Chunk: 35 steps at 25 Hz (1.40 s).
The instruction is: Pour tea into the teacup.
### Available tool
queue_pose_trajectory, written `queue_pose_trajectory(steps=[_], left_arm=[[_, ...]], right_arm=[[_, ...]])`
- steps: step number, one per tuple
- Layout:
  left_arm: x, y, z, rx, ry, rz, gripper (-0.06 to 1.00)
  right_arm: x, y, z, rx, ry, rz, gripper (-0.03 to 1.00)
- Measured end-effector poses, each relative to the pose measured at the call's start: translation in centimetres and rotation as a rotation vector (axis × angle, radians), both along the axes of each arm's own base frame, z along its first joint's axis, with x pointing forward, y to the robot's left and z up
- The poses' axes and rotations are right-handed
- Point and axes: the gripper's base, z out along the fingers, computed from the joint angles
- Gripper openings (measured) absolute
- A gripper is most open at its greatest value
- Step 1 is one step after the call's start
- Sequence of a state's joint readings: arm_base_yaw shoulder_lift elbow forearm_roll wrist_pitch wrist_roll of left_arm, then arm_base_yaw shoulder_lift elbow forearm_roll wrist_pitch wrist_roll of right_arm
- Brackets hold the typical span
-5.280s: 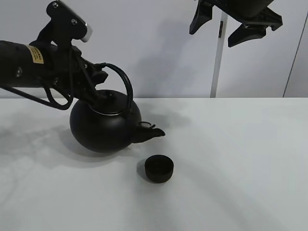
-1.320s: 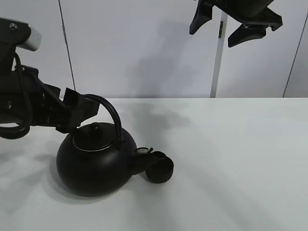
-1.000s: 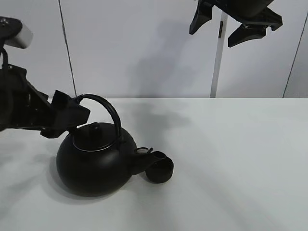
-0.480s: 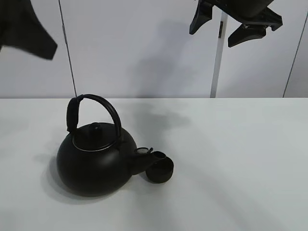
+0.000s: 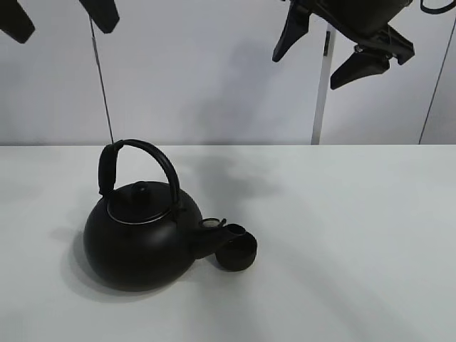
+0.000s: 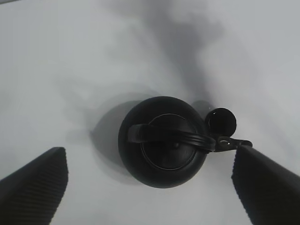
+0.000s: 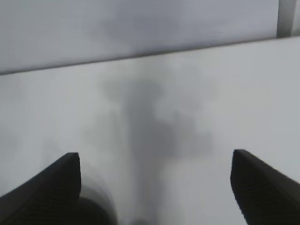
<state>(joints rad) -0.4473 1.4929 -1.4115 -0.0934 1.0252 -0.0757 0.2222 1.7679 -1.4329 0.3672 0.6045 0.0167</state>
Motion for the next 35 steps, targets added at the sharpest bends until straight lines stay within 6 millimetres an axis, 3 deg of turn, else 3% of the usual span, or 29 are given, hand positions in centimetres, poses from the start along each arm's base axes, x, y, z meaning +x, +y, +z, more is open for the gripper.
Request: queue_pose_trajectory(steps=[5, 8, 12, 23, 35], left_arm=[[1.7, -1.9, -0.8, -0.051, 0.148, -0.020, 0.69], [2.4, -2.6, -2.1, -0.075, 0.201, -0.037, 0.69], [2.6, -3.1, -2.3, -0.119, 0.219, -0.016, 0.69], [2.3, -3.4, -2.2, -0.240, 0.332, 0.168, 0.69], [2.3, -3.4, -2.4, -0.242, 0.342, 0.183, 0.69]], right_arm=[[-1.5, 0.4, -0.9, 0.018, 0.191, 0.054, 0.60], [-2.1, 0.4, -1.2, 0.007, 0.260, 0.082, 0.60], [-2.5, 0.5, -1.3, 0.007, 0.307, 0.097, 0.60], [-2.8, 0.6, -1.3, 0.030, 0.336, 0.100, 0.60], [-2.8, 0.6, -1.3, 0.030, 0.337, 0.100, 0.60]])
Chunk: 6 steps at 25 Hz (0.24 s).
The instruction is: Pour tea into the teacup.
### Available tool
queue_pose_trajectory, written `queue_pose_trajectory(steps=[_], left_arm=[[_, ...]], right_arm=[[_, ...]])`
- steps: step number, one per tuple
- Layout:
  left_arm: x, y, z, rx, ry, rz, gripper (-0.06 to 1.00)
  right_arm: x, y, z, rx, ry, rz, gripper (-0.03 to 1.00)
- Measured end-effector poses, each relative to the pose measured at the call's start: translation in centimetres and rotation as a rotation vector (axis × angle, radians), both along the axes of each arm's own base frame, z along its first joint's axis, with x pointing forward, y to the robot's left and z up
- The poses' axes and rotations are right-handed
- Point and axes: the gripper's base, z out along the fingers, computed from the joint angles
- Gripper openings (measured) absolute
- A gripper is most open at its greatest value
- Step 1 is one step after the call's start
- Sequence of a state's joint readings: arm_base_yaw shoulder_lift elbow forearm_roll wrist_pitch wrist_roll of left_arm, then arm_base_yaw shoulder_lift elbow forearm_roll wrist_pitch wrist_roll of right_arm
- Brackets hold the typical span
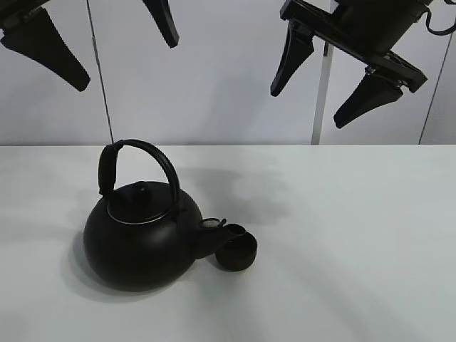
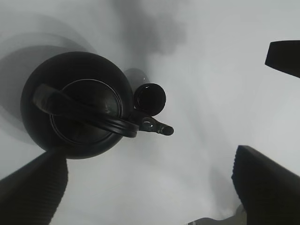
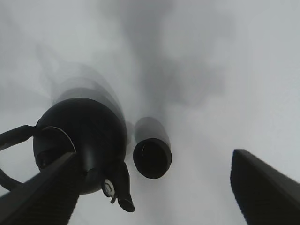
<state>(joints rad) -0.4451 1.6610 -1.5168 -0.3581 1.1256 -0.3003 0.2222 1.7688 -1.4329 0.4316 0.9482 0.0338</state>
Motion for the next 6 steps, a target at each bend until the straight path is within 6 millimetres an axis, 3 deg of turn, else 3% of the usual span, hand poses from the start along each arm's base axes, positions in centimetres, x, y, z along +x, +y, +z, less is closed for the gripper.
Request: queue_pose_trajectory(steps=[6], left_arm=[[0.01, 0.00, 0.00, -0.001, 0.000, 0.001, 0.69]], right_arm=[[0.00, 0.00, 0.00, 0.000, 0.000, 0.000, 0.60]])
